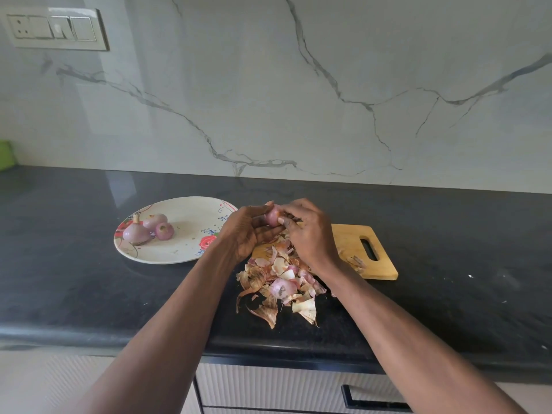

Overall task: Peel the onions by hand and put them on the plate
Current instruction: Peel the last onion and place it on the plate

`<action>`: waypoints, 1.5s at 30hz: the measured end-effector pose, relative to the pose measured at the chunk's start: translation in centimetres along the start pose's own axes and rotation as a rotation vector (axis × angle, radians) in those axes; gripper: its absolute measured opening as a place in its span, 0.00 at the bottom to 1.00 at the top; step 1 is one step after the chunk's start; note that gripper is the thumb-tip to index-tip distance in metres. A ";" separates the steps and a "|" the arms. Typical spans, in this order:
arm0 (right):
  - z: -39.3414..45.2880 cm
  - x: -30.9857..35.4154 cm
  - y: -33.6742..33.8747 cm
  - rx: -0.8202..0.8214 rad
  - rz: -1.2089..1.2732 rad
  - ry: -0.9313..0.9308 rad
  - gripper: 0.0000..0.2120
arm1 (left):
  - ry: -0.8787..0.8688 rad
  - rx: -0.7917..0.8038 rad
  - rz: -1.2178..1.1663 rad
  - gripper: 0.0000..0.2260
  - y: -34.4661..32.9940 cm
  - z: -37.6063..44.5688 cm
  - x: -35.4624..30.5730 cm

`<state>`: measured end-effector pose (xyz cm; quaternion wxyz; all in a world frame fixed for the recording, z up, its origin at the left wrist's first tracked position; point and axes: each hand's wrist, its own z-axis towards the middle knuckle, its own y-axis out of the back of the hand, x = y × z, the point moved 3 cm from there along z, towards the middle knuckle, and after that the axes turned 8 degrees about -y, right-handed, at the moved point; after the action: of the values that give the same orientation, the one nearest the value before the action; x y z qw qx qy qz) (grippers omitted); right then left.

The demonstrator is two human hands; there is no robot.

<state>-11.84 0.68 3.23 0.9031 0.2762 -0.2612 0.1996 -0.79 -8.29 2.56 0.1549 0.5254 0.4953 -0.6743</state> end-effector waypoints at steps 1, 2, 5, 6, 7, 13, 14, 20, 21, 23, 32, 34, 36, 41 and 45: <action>0.1 0.0 0.0 0.003 0.010 -0.013 0.12 | 0.000 -0.004 0.003 0.07 0.0 0.0 0.0; 0.1 -0.1 0.0 0.003 0.022 -0.028 0.12 | 0.001 -0.009 0.003 0.08 0.1 0.1 0.0; 0.3 -0.1 0.1 0.008 0.041 -0.064 0.09 | 0.007 -0.013 0.016 0.13 0.2 0.2 0.1; 0.3 -0.2 0.1 0.012 0.035 -0.068 0.07 | 0.009 -0.011 0.020 0.16 0.3 0.2 0.1; 0.3 -0.2 0.1 0.016 0.023 -0.072 0.06 | 0.011 -0.011 0.023 0.18 0.3 0.2 0.1; 0.3 -0.4 -0.4 0.062 -0.056 -0.073 0.04 | 0.017 -0.034 0.005 0.17 0.5 0.5 0.2; 0.3 -0.4 -0.5 0.074 -0.057 -0.072 0.04 | 0.018 -0.037 0.004 0.17 0.5 0.4 0.2; 0.2 -0.3 -0.5 0.113 -0.065 -0.077 0.04 | -0.007 -0.049 -0.054 0.15 0.5 0.4 0.0; 0.1 -0.2 -0.5 0.118 -0.067 -0.079 0.04 | -0.007 -0.049 -0.066 0.14 0.6 0.4 0.0; 0.1 -0.1 -0.4 0.124 -0.072 -0.079 0.04 | -0.004 -0.043 -0.079 0.13 0.7 0.5 0.0; 0.2 -0.7 0.0 0.023 -0.249 -0.135 0.06 | -0.024 -0.019 -0.262 0.09 0.6 0.5 -0.3; 0.2 -0.9 -0.1 0.006 -0.282 -0.150 0.07 | -0.059 0.006 -0.267 0.09 0.6 0.5 -0.5; 0.3 -0.9 -0.1 0.001 -0.240 -0.190 0.11 | -0.089 0.037 -0.252 0.12 0.5 0.4 -0.6; 0.5 -0.4 0.5 0.012 0.055 -0.290 0.17 | -0.078 0.116 -0.230 0.12 -0.1 0.1 -0.6; 0.7 -0.4 0.5 0.012 0.097 -0.278 0.15 | -0.076 0.165 -0.198 0.09 -0.4 0.1 -0.5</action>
<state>-12.69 0.58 3.65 0.8458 0.2938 -0.3957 0.2041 -0.89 -8.33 3.23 0.0626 0.4590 0.4810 -0.7443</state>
